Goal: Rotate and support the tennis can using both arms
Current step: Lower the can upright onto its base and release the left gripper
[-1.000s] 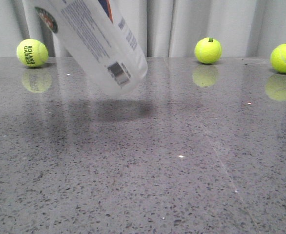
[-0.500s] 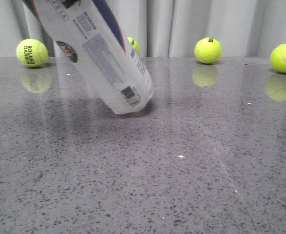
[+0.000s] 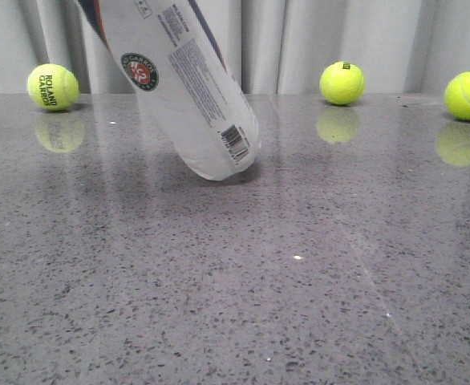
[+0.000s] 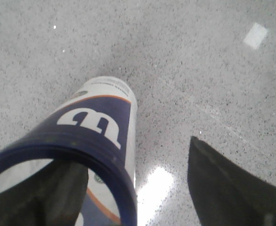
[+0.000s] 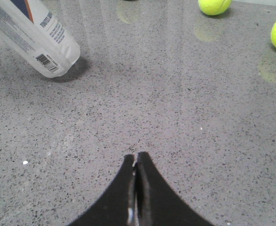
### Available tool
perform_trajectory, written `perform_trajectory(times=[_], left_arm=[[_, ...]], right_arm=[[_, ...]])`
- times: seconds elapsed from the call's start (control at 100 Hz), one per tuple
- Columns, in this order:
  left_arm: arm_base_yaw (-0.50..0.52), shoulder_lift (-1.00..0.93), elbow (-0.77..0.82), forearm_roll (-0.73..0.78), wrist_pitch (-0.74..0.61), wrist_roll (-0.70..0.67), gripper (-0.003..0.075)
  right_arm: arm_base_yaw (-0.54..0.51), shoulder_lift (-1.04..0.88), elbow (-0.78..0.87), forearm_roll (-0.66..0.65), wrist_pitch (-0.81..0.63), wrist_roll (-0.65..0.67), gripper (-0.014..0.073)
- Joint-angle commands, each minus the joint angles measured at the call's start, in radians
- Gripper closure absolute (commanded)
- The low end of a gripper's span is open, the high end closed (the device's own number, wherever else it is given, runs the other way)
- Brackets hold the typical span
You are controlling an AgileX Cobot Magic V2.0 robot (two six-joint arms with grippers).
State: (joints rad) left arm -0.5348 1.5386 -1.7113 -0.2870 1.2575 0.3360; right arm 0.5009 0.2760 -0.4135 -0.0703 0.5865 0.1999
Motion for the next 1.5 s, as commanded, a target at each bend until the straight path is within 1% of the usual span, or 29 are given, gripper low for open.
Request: perform_trajectory(times=[0.0, 0.27, 0.55, 0.68, 0.74, 0.81, 0.83, 0.88, 0.9, 0.95, 0.97, 1.02, 1.16, 1.24, 1.38, 1.49], left_arm=[[-0.009, -0.001, -0.071, -0.05, 0.022, -0.012, 0.0278], [-0.009, 0.065, -0.2, -0.139, 0.022, -0.012, 0.0278], [-0.009, 0.07, -0.244, -0.167, 0.02, -0.006, 0.0279], [-0.009, 0.064, -0.262, -0.203, -0.012, -0.003, 0.029], [-0.009, 0.051, -0.262, -0.216, -0.044, -0.001, 0.0327], [-0.009, 0.034, -0.262, -0.232, -0.084, -0.001, 0.0412], [-0.009, 0.03, -0.262, -0.234, -0.097, -0.001, 0.0454], [-0.009, 0.02, -0.262, -0.234, -0.128, -0.001, 0.0521], [-0.009, 0.016, -0.262, -0.234, -0.138, -0.001, 0.0566], [-0.009, 0.009, -0.262, -0.234, -0.158, -0.001, 0.0634], [-0.009, 0.005, -0.262, -0.234, -0.166, -0.001, 0.0676], [-0.009, 0.0, -0.262, -0.234, -0.178, -0.001, 0.0737], [-0.009, -0.024, -0.25, -0.236, -0.217, 0.001, 0.074], [-0.009, -0.05, -0.212, -0.237, -0.263, 0.001, 0.074], [-0.009, -0.129, -0.076, -0.237, -0.391, 0.001, 0.074], [-0.009, -0.217, 0.083, -0.237, -0.513, 0.001, 0.074]], right_arm=[[-0.009, 0.008, -0.024, -0.017, -0.08, -0.004, 0.0661], [-0.009, 0.008, -0.024, -0.017, -0.08, -0.004, 0.0661], [-0.009, 0.008, -0.024, -0.017, -0.08, -0.004, 0.0661], [-0.009, 0.008, -0.024, -0.017, -0.08, -0.004, 0.0661], [-0.009, 0.008, -0.024, -0.017, -0.08, -0.004, 0.0661], [-0.009, 0.008, -0.024, -0.017, -0.08, -0.004, 0.0661], [-0.009, 0.008, -0.024, -0.017, -0.08, -0.004, 0.0661], [-0.009, 0.008, -0.024, -0.017, -0.08, -0.004, 0.0661], [-0.009, 0.008, -0.024, -0.017, -0.08, -0.004, 0.0661], [-0.009, 0.008, -0.024, -0.017, -0.08, -0.004, 0.0661], [-0.009, 0.008, -0.024, -0.017, -0.08, -0.004, 0.0661], [-0.009, 0.008, -0.024, -0.017, -0.08, -0.004, 0.0661], [-0.009, 0.008, -0.024, -0.017, -0.08, -0.004, 0.0661], [-0.009, 0.008, -0.024, -0.017, -0.08, -0.004, 0.0661], [-0.009, 0.008, -0.024, -0.017, -0.08, -0.004, 0.0661], [-0.009, 0.008, -0.024, -0.017, -0.08, -0.004, 0.0661]])
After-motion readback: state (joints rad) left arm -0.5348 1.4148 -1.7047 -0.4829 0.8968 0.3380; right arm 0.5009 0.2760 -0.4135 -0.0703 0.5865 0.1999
